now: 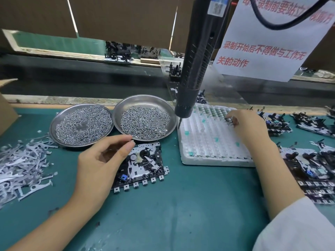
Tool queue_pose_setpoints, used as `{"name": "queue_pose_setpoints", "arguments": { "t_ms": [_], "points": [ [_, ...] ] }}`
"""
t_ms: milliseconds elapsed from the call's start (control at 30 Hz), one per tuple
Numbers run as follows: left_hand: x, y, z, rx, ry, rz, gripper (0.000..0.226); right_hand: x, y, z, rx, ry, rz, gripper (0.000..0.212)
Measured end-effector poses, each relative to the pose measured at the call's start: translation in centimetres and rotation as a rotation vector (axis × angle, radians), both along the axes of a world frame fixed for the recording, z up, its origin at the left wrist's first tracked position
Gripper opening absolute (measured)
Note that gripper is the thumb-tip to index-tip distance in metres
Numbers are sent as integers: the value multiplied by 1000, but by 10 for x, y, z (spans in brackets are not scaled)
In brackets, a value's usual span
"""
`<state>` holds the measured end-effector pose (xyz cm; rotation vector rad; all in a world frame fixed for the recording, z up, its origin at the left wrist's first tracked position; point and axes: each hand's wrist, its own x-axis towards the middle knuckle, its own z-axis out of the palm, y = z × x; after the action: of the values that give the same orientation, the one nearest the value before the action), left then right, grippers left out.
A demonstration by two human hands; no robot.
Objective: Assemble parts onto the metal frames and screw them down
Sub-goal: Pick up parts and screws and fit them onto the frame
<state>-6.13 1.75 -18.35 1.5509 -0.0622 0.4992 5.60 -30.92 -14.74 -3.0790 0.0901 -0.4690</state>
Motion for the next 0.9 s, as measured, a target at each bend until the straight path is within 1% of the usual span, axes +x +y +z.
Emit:
{"name": "queue_pose_setpoints", "arguments": {
  "t_ms": [167,267,367,433,467,567,633,767,833,900],
  "points": [
    [-1,-1,-1,18,11,-8,21,-2,-1,-1,28,-31,21,61],
    [-1,-1,1,26,9,-9,22,-5,-3,3,18,-50,22,49],
    [-1,-2,1,44,2,-17,23,-13,2,17,127,-50,40,37],
    [-3,-3,2,65,-3,-21,24,-25,16,29,285,19,98,26],
    [-3,-3,2,79,-5,-24,24,-34,28,33,400,86,154,20],
    [-4,-4,2,111,-14,-44,22,-66,77,35,830,301,379,21],
    [-4,-4,2,148,-30,-52,20,-79,107,25,1065,370,490,22],
    [-5,-3,2,179,-46,-82,19,-93,145,4,1333,473,537,26],
    [-5,-3,2,192,-59,-97,19,-98,152,-1,1430,475,554,31],
    [-5,-3,2,185,-49,-119,20,-100,157,-4,1466,433,550,31]
  ]
}}
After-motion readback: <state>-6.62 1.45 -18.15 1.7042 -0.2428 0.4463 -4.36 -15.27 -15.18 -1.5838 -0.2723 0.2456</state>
